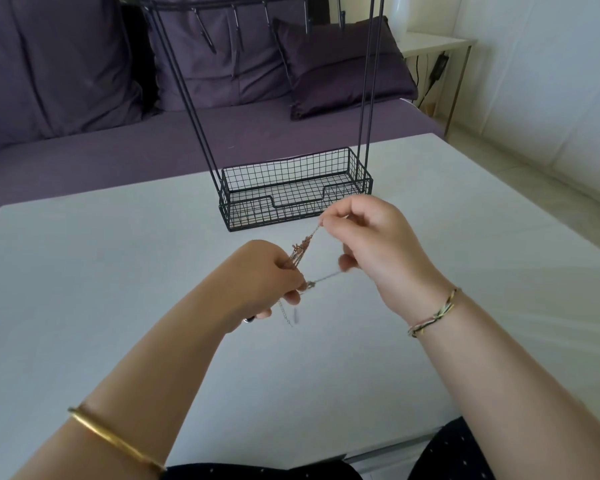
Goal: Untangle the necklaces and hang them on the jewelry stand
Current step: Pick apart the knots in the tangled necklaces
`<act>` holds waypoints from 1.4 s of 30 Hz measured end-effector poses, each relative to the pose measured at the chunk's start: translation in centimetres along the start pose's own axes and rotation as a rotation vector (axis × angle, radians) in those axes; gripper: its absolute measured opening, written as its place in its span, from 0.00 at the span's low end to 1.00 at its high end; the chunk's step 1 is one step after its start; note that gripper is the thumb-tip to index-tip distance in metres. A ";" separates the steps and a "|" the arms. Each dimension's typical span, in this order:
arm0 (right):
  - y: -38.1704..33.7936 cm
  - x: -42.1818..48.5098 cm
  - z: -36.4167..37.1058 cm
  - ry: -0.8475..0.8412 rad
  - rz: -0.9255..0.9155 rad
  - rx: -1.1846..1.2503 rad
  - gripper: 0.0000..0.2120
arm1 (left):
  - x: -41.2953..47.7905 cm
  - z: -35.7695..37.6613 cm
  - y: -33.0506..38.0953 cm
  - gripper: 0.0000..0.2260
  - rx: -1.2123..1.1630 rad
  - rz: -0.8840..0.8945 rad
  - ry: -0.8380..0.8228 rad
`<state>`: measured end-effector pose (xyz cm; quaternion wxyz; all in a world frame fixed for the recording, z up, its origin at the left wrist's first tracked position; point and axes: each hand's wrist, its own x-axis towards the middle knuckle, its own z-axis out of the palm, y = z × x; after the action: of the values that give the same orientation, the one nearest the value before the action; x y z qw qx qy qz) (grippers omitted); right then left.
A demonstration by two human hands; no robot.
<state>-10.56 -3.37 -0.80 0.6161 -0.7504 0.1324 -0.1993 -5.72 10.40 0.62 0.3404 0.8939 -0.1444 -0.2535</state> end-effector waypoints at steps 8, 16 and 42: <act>0.3 0.2 -1.3 0.056 -0.199 -0.390 0.06 | 0.3 -0.4 -0.4 0.05 -0.076 0.023 0.071; 0.2 0.2 -1.3 -0.011 0.019 -0.061 0.04 | -0.3 -1.1 0.7 0.09 -0.393 0.066 0.108; -0.1 -0.1 0.0 -0.093 0.078 0.022 0.03 | -0.5 -0.9 1.1 0.07 -0.538 0.155 0.191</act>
<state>-10.65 -3.25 -0.72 0.6373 -0.7462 0.1305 -0.1415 -5.69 10.30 2.14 0.5954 0.7778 -0.1070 -0.1706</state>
